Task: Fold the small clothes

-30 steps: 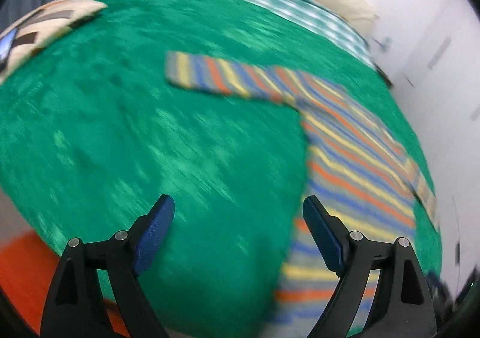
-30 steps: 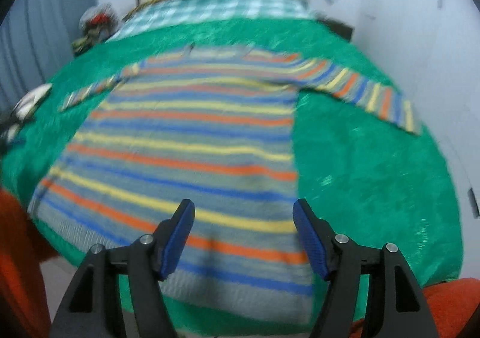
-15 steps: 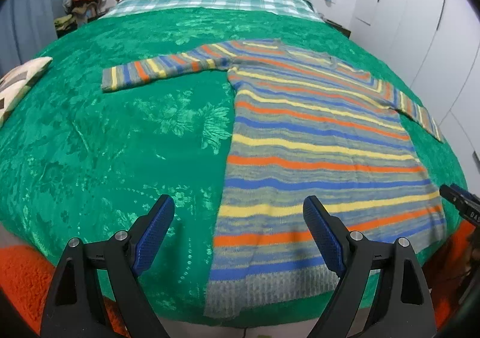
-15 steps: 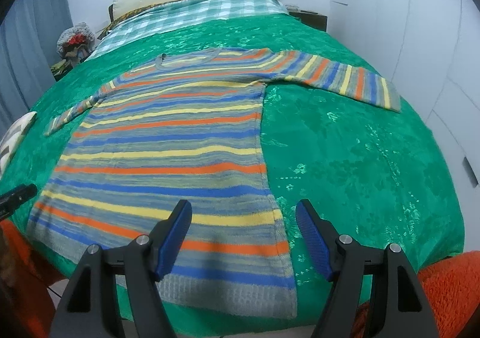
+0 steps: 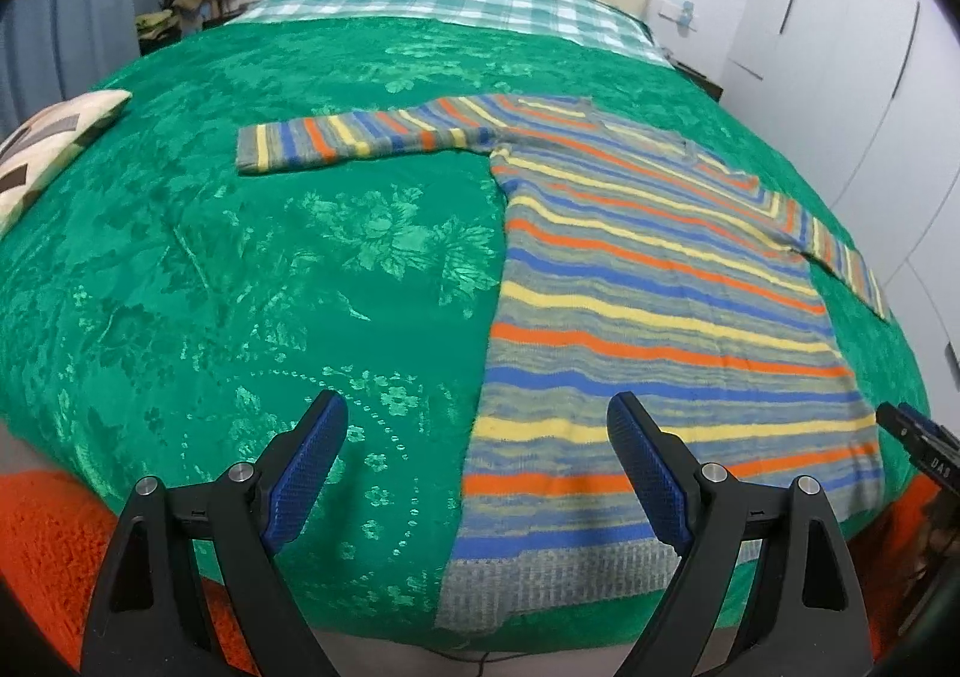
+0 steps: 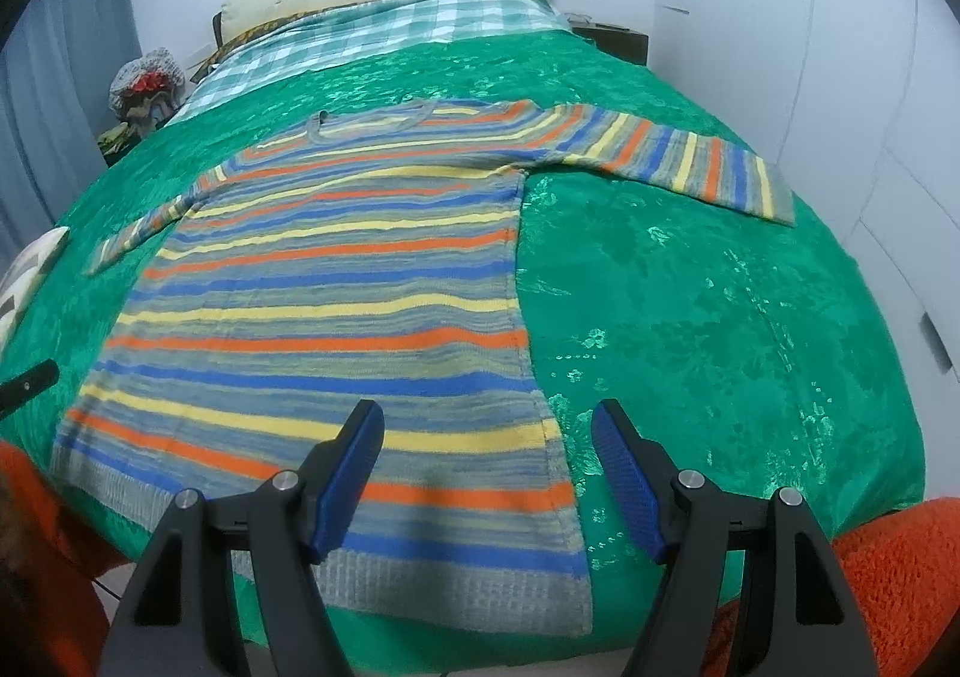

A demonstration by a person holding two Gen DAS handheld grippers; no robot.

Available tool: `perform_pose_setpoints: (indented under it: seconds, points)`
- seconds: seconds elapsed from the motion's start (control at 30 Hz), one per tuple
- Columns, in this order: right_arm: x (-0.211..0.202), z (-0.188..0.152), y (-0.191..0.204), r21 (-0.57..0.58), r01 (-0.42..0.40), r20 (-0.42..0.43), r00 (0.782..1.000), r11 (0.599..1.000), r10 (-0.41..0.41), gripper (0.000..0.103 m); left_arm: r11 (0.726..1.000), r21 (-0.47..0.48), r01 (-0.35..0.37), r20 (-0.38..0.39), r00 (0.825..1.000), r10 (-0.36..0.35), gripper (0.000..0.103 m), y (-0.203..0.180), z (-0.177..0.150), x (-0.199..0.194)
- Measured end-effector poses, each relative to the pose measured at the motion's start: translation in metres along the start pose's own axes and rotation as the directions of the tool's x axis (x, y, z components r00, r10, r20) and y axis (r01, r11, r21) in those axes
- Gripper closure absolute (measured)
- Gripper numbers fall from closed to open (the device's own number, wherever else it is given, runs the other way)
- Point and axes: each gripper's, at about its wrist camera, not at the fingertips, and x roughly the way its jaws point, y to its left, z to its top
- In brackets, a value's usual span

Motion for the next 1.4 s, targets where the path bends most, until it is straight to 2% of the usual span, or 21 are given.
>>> perform_pose_setpoints:
  seconds: [0.47,1.4]
  points:
    - [0.006,-0.002,0.000,-0.001,-0.008,-0.018,1.000,1.000,0.008,0.032,0.997,0.076,-0.024,0.002,1.000,0.024,0.012,-0.015,-0.004,0.002]
    - [0.009,-0.004,0.005,-0.009,-0.013,-0.026,1.000,1.000,0.013,0.032,0.997,0.067,-0.034,-0.010,0.999,0.034,0.012,-0.013,-0.004,0.004]
